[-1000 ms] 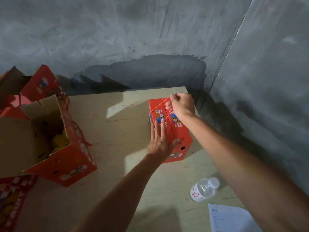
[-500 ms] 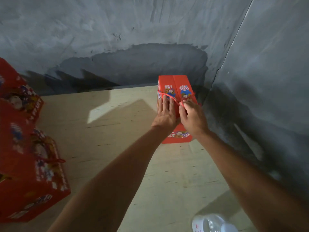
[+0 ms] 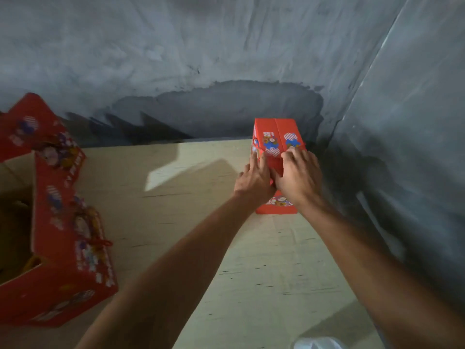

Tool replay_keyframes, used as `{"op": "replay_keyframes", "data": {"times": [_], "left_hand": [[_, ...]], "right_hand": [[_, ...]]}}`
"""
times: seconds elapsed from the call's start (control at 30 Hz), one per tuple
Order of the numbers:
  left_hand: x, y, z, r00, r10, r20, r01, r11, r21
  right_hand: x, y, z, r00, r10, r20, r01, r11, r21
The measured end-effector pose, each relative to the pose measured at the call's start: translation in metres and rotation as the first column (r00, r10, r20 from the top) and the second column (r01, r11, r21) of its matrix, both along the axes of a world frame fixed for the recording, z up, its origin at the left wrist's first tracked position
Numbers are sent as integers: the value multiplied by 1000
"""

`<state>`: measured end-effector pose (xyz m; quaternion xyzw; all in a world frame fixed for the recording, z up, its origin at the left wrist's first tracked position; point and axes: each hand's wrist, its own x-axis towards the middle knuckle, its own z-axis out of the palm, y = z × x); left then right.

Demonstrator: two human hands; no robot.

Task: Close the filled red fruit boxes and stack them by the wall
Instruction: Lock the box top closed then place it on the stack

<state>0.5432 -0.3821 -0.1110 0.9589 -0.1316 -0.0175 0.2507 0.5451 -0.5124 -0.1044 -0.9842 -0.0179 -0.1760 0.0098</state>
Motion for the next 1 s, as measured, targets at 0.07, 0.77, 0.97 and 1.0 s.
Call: {"op": "replay_keyframes", "data": {"times": [0.07, 0.77, 0.97, 1.0], "left_hand": [[-31, 38, 18, 997, 53, 56, -53, 999, 2], [-295, 472, 60, 587, 807, -69, -809, 581, -84], [-300, 481, 64, 625, 758, -184, -766, 552, -328], [-299, 477, 70, 644, 747, -166, -753, 579, -311]], "right_hand": [[-28, 38, 22, 996, 25, 90, -33, 996, 89], [-224, 427, 29, 915, 292, -279, -1, 693, 721], [-209, 416, 36, 919, 250, -303, 28, 728, 685], [-209, 412, 38, 917, 248, -313, 28, 741, 671]]}}
